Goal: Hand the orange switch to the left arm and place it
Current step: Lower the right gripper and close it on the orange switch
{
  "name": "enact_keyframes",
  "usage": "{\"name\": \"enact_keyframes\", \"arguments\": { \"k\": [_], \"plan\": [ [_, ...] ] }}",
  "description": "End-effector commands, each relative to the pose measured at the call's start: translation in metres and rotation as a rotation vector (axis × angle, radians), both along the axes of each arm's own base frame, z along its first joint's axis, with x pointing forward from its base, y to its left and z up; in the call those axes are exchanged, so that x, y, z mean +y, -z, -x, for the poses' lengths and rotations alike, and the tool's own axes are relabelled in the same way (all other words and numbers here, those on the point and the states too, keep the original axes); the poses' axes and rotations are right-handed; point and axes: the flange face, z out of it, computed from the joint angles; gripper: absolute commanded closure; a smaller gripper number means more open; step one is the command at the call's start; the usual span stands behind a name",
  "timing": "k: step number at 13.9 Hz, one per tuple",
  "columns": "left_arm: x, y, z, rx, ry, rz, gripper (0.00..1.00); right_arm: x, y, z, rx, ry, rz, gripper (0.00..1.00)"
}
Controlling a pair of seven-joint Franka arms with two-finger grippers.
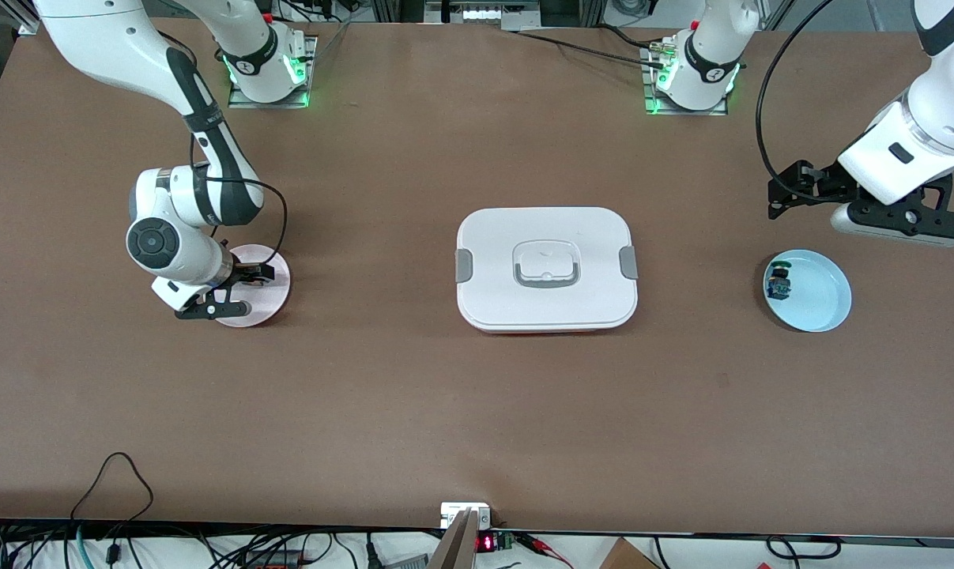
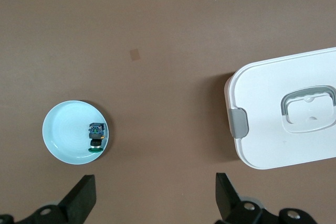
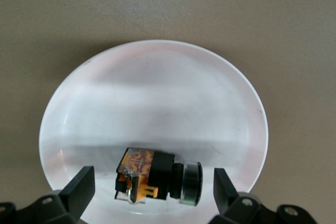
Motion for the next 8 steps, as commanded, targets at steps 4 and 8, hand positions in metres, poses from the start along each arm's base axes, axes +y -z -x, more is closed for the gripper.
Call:
{"name": "enact_keyframes", "arguments": {
  "k": [4,8],
  "plan": [
    [-0.003,-0.012,0.002,-0.005,-0.01,0.001,0.0,0.001,0.017,0.011,0.015,0.007,0.018,0.0],
    [-0.003,-0.012,0.002,-0.005,-0.011,0.001,0.0,-0.001,0.021,0.012,0.01,0.002,0.028,0.0]
  ]
}}
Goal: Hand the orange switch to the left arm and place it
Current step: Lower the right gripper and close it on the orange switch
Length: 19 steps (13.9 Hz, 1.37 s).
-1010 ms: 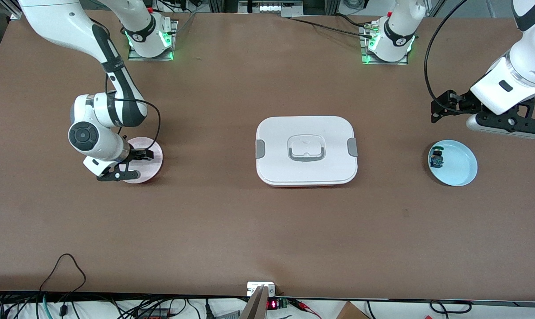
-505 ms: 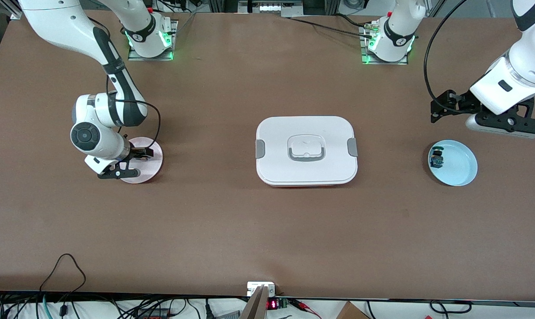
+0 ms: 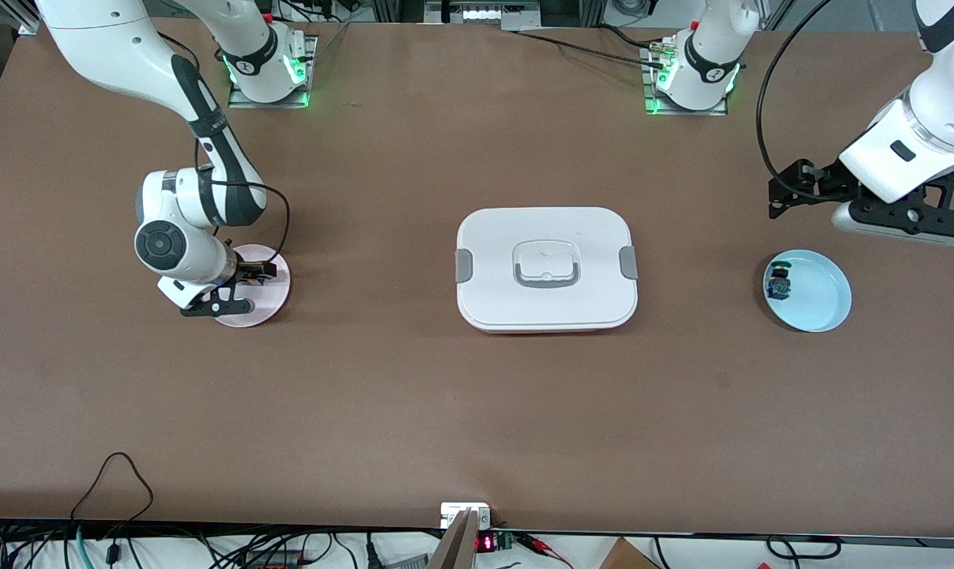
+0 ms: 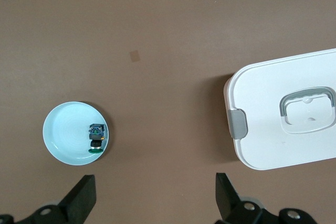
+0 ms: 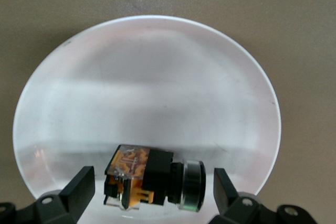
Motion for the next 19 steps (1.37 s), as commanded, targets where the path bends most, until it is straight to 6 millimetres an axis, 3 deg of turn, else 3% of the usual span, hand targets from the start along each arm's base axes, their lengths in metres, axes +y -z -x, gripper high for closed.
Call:
{"name": "enact_keyframes", "arguments": {
  "k": [1,5,7,8,10,14,19],
  "plan": [
    [-0.003,-0.008,0.002,0.001,-0.009,0.0,0.0,0.0,0.003,0.005,-0.008,0.006,0.018,0.0],
    [-0.003,-0.009,0.002,-0.001,-0.009,0.0,0.0,0.0,0.008,0.005,-0.002,0.008,0.019,0.01],
    [-0.003,-0.01,0.002,-0.002,-0.009,0.0,0.0,-0.001,0.009,0.006,-0.001,0.006,0.021,0.21],
    [-0.004,-0.01,0.002,-0.002,-0.008,0.0,0.0,-0.002,0.01,0.006,0.004,0.0,0.027,0.39],
    [-0.004,-0.01,0.002,-0.002,-0.008,0.0,0.0,-0.003,0.011,0.007,0.008,0.003,0.028,0.63],
    [-0.003,-0.01,0.002,-0.002,-0.009,0.002,0.0,-0.003,0.004,0.002,0.0,0.002,0.024,0.99],
    [-0.001,-0.01,0.002,-0.002,-0.012,0.002,0.0,0.003,-0.054,-0.027,0.052,0.01,0.038,1.0]
  ]
}}
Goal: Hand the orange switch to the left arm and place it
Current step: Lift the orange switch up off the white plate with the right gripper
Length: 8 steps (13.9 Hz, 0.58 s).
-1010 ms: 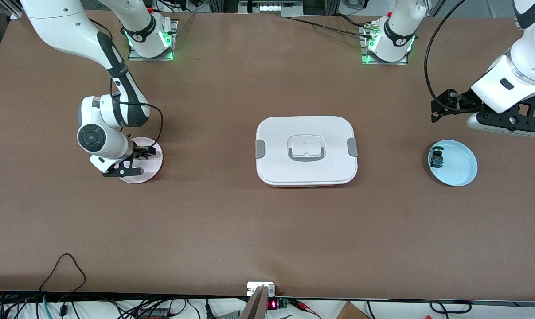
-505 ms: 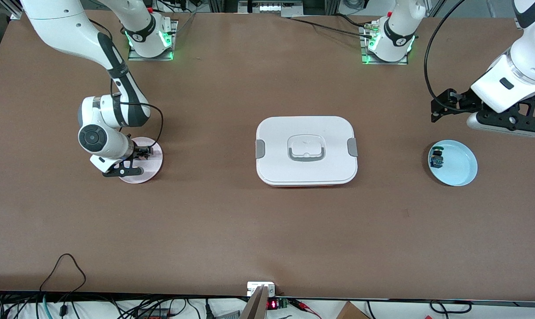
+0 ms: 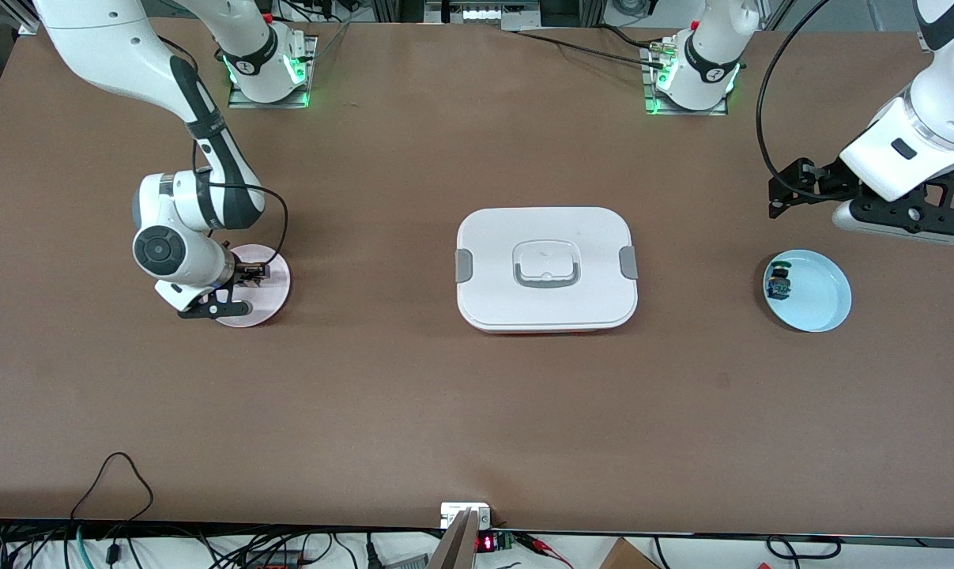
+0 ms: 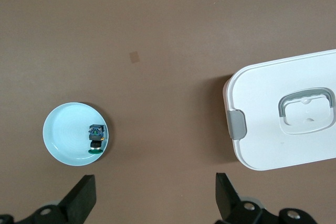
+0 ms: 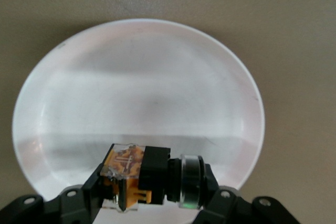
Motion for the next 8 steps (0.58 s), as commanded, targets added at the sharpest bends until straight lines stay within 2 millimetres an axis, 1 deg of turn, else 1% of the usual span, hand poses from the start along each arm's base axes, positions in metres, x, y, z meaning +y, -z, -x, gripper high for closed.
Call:
{"name": "enact_keyframes", "arguments": {
  "k": [1,3,4,6,7,8],
  "plan": [
    [0.0,-0.008,0.002,0.002,-0.013,0.001,0.0,0.005,-0.045,-0.014,-0.013,-0.002,0.008,1.0],
    [0.0,-0.008,0.002,0.002,-0.013,0.001,0.0,0.008,-0.069,-0.018,-0.033,-0.004,0.001,1.0],
    [0.0,-0.008,0.002,0.002,-0.013,0.001,0.0,0.014,-0.1,-0.023,-0.035,-0.013,0.004,1.0],
    [0.0,-0.008,0.002,0.002,-0.013,0.001,0.0,0.034,-0.149,-0.029,-0.052,-0.047,-0.009,1.0],
    [0.0,-0.008,0.002,0.002,-0.013,0.001,0.0,0.044,-0.171,-0.03,-0.063,-0.089,-0.023,1.0],
    [0.0,-0.008,0.002,0.002,-0.013,0.001,0.0,0.058,-0.194,-0.032,-0.081,-0.186,-0.049,1.0]
  ]
}}
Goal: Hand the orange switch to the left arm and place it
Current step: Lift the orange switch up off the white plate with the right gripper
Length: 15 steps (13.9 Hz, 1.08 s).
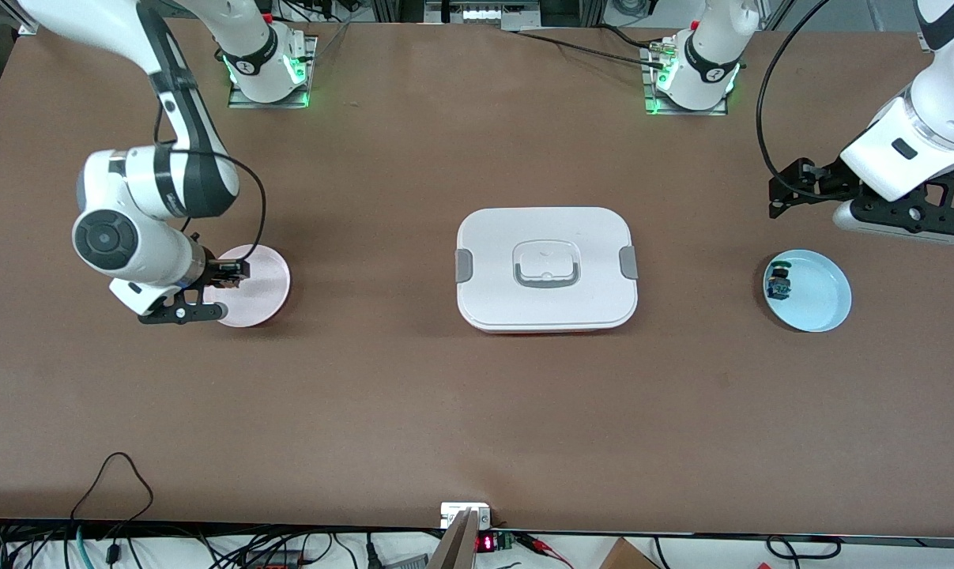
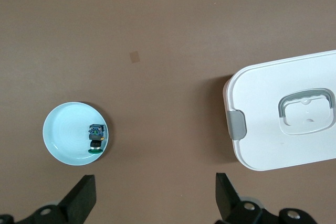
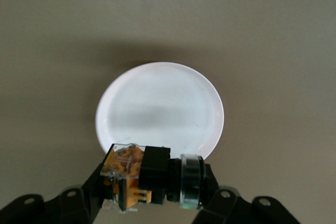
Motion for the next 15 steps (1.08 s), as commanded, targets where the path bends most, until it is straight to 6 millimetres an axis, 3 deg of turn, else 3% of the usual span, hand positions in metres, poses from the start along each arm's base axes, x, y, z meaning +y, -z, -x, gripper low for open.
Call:
{"name": "enact_keyframes", "arguments": {
  "k": [1,4,7,10,15],
  "plan": [
    [0.0,-0.007,0.002,0.001,-0.008,0.001,0.0,0.031,-0.072,-0.003,-0.05,-0.227,-0.057,1.0],
    [0.0,-0.007,0.002,0.001,-0.008,0.001,0.0,0.059,-0.129,-0.011,-0.141,-0.322,-0.236,1.0],
    [0.0,-0.007,0.002,0.001,-0.008,0.001,0.0,0.083,-0.159,-0.004,-0.189,-0.548,-0.351,1.0],
    [0.0,-0.007,0.002,0.001,-0.008,0.001,0.0,0.099,-0.173,0.001,-0.24,-0.794,-0.523,1.0],
    [0.001,-0.007,0.002,0.003,-0.01,0.001,0.0,0.152,-0.188,0.016,-0.396,-1.06,-0.892,1.0]
  ]
}}
